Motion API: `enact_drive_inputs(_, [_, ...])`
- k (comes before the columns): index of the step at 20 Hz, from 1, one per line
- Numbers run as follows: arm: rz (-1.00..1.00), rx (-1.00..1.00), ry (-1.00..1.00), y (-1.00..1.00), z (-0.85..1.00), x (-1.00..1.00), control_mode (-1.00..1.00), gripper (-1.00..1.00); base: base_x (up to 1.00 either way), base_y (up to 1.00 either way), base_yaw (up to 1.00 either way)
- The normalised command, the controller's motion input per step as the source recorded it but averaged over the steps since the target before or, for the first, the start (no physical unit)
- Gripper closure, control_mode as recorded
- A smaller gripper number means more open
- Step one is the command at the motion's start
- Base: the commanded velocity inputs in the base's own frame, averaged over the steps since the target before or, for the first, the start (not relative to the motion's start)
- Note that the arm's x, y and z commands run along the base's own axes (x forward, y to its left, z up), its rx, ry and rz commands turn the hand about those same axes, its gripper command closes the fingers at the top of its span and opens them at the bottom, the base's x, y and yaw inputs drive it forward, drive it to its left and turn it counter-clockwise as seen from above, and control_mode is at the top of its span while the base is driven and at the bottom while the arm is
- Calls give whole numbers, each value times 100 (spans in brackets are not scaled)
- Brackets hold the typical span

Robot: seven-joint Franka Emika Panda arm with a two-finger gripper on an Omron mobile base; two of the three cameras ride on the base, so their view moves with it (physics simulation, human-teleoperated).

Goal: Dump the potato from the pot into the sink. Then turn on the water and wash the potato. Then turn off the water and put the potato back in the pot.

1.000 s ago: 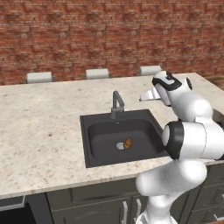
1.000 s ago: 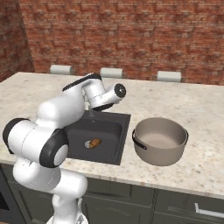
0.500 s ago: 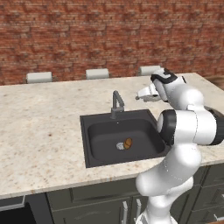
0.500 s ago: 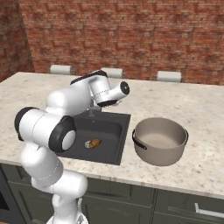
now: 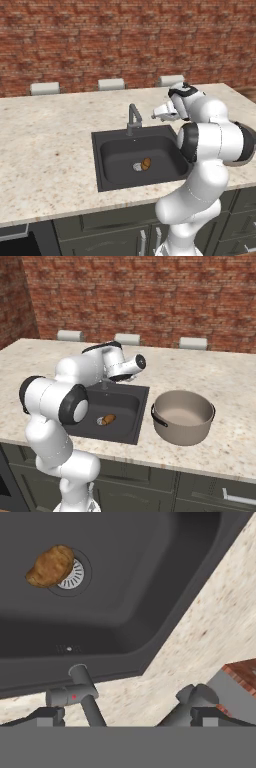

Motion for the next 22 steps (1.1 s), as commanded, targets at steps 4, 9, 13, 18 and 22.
enact_drive_inputs(4, [-3, 0, 0, 0, -35, 12, -100, -100, 0, 0, 0])
enact_drive_inputs(9, [-4, 0, -2, 0, -21, 26, -100, -100, 0, 0, 0])
enact_drive_inputs(13, [-5, 0, -1, 0, -12, 34, -100, -100, 0, 0, 0])
enact_drive_inputs(18, [-11, 0, -2, 2, -6, 32, -100, -100, 0, 0, 0])
enact_drive_inputs(22, [-12, 0, 0, 8, -3, 24, -100, -100, 0, 0, 0])
